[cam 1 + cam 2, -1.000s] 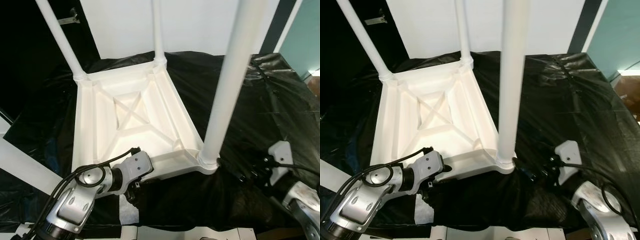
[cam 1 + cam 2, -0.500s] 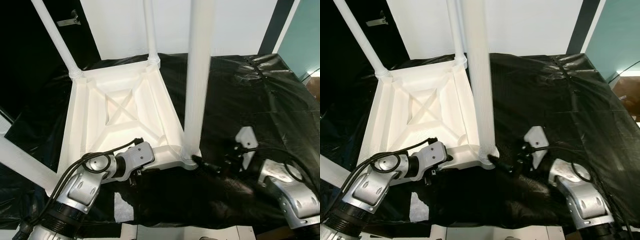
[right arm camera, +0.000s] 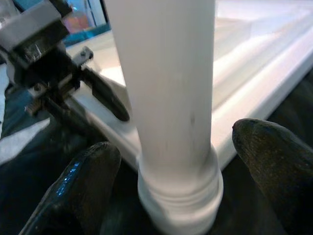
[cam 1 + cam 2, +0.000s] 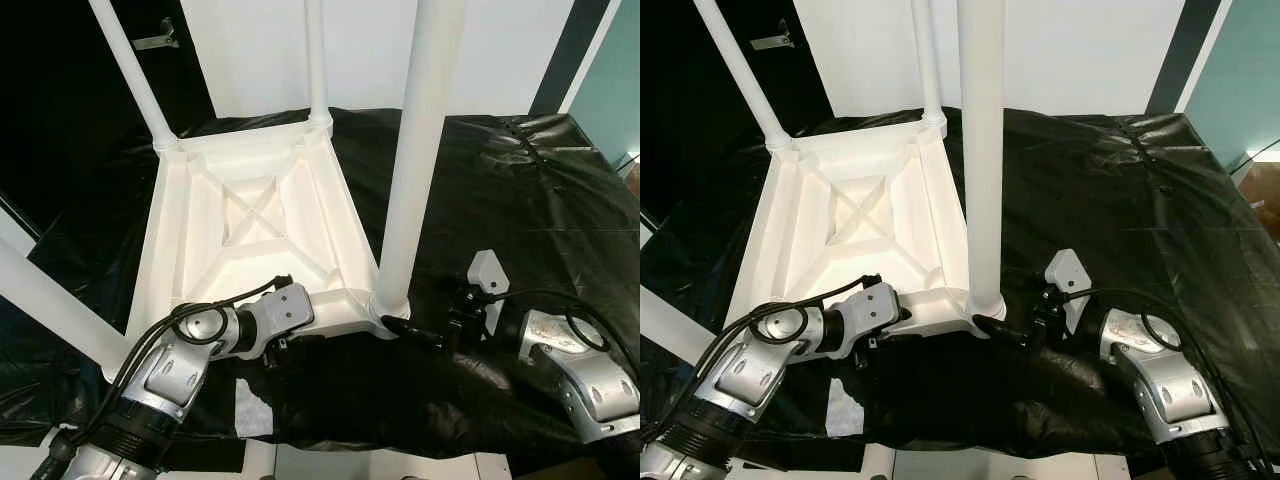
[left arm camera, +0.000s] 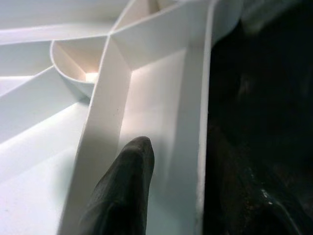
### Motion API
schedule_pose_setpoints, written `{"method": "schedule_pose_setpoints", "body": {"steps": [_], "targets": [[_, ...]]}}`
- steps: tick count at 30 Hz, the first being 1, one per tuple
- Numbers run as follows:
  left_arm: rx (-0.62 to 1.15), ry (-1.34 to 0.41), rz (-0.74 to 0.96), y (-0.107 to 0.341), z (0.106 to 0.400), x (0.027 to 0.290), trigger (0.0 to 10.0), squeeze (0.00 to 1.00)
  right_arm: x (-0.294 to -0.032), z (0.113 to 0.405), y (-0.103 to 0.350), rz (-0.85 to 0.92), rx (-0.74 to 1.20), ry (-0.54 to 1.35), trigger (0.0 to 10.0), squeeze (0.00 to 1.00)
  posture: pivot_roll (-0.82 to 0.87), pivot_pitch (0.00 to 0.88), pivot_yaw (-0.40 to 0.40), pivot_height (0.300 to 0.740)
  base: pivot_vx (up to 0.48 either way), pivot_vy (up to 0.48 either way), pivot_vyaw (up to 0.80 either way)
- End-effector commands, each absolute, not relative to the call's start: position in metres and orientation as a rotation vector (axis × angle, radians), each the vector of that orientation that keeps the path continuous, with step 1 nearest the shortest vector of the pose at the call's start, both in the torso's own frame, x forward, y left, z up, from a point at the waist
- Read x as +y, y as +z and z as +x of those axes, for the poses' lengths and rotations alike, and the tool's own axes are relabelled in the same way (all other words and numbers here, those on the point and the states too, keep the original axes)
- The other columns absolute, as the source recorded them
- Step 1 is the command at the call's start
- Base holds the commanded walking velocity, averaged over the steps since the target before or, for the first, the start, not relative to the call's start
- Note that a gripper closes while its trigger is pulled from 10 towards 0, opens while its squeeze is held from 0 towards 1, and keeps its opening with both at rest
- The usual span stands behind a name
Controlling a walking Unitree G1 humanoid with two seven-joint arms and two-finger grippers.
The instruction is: Building children table
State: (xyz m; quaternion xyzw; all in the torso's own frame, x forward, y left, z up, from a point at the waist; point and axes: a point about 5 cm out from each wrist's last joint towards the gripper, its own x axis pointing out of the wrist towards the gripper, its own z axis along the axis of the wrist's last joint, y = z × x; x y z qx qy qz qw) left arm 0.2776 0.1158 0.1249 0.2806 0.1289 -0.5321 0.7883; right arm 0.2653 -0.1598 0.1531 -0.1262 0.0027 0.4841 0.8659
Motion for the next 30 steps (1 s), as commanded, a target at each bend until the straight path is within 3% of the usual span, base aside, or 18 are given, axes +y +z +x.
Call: {"method": "schedule_pose_setpoints", "body": {"steps": [1,4,8,12,13,14,22,27,30], "targets": [[0.236,-1.026,0.561,0.13,0.281,0.118,10.0,0.0,-0.152,0.268,0.152,-0.274,-0.009,1.037,10.0,0.0,-0.05,0.011,0.043,0.74,0.0,0.0,0.0],[0.232,-1.044,0.528,0.131,0.278,0.117,10.0,0.0,-0.147,0.271,0.152,-0.282,-0.021,1.04,10.0,0.0,-0.05,0.007,0.047,0.74,0.0,0.0,0.0],[0.208,-1.072,0.356,0.149,0.273,0.119,10.0,0.0,-0.13,0.286,0.153,-0.273,-0.058,1.043,10.0,0.0,-0.03,0.002,0.037,0.74,0.0,0.0,0.0],[0.187,-1.084,0.341,0.16,0.271,0.12,10.0,0.0,-0.127,0.29,0.151,-0.259,-0.051,1.051,10.0,0.0,-0.03,0.003,0.028,0.74,0.0,0.0,0.0],[0.172,-1.093,0.333,0.166,0.271,0.122,10.0,0.0,-0.127,0.293,0.149,-0.263,-0.048,1.048,6.2,0.0,-0.02,0.005,0.021,0.74,0.0,0.0,0.0],[0.162,-1.085,0.332,0.172,0.27,0.125,10.0,0.0,-0.128,0.295,0.147,-0.268,-0.045,1.045,0.0,0.0,-0.01,0.008,0.013,0.74,0.0,0.0,0.0],[0.157,-0.973,0.359,0.172,0.276,0.136,10.0,0.0,-0.142,0.301,0.146,-0.249,-0.02,0.994,0.0,0.0,0.0,0.019,-0.001,0.74,0.0,0.0,0.0],[0.111,-0.815,0.288,0.169,0.284,0.125,10.0,0.0,-0.152,0.299,0.15,-0.2,-0.037,0.875,0.0,0.0,-0.02,0.035,0.005,0.74,0.0,0.0,0.0],[0.121,-0.739,0.285,0.16,0.285,0.113,10.0,0.0,-0.15,0.299,0.149,-0.192,-0.07,0.702,0.0,0.0,-0.04,0.047,0.023,0.74,0.0,0.0,0.0]]}}
